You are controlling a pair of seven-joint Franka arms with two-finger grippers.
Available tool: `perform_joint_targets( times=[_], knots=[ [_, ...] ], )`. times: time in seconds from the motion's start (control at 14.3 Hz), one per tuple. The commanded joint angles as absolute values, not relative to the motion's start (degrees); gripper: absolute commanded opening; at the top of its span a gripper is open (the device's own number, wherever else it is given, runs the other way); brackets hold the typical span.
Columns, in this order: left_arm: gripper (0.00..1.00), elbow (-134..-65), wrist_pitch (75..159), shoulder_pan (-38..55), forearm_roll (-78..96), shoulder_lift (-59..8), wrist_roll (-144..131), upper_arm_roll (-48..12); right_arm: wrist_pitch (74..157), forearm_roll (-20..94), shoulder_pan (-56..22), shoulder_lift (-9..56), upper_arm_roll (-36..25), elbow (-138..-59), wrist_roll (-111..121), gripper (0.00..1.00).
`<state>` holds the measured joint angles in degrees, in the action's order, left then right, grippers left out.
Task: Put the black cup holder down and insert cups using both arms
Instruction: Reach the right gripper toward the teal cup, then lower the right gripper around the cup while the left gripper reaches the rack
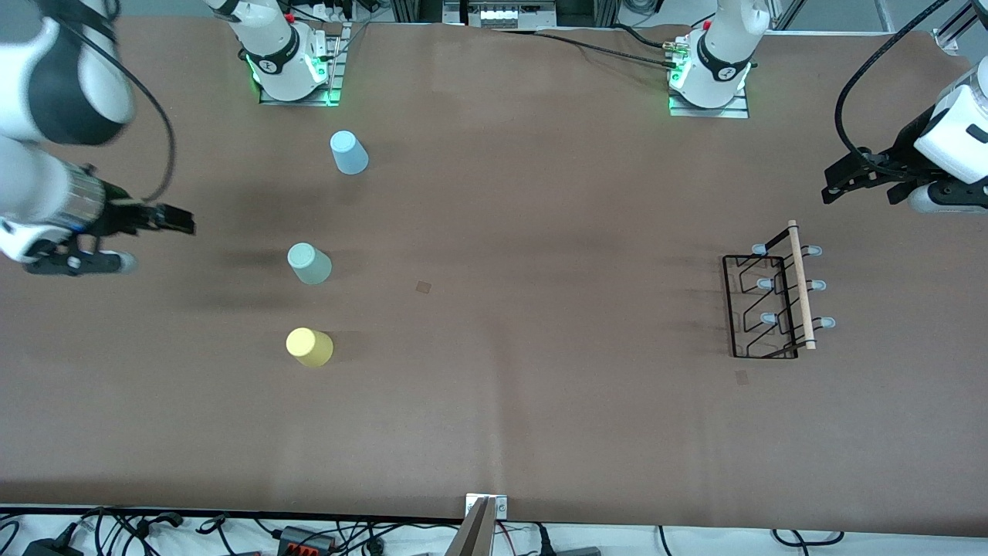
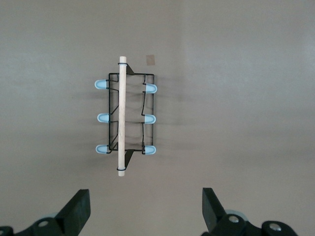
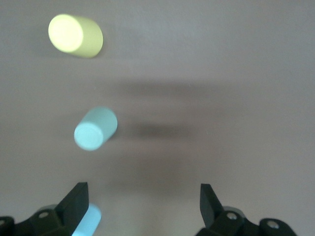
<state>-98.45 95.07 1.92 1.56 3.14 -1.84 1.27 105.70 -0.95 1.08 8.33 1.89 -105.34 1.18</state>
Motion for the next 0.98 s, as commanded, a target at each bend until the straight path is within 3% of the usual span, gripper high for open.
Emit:
perform_joint_targets(
  times=[0.0,0.28,0.63,0.91],
  knots=[
    [1.00,-97.82,93.78,2.02,1.93,3.25,-0.97,1.49,120.80,-0.70,-1.31,5.01,1.85,-118.36,1.14,1.00],
    [1.00,-97.73,93.78,1.93,1.93,3.25,-1.14,1.76,136.03,-0.44,-2.90,8.34,1.85,-125.24,0.97,1.00],
    [1.00,-97.91,92.56,2.02,1.85,2.12,-0.97,1.50,141.14,-0.35,-7.64,12.56,1.85,-125.77,-9.39,1.00],
    [1.00,-92.74,83.67,1.93,2.02,-3.40,-0.70,2.02,147.99,-0.35,-7.91,15.20,1.85,-128.83,-9.84,1.00]
  ],
)
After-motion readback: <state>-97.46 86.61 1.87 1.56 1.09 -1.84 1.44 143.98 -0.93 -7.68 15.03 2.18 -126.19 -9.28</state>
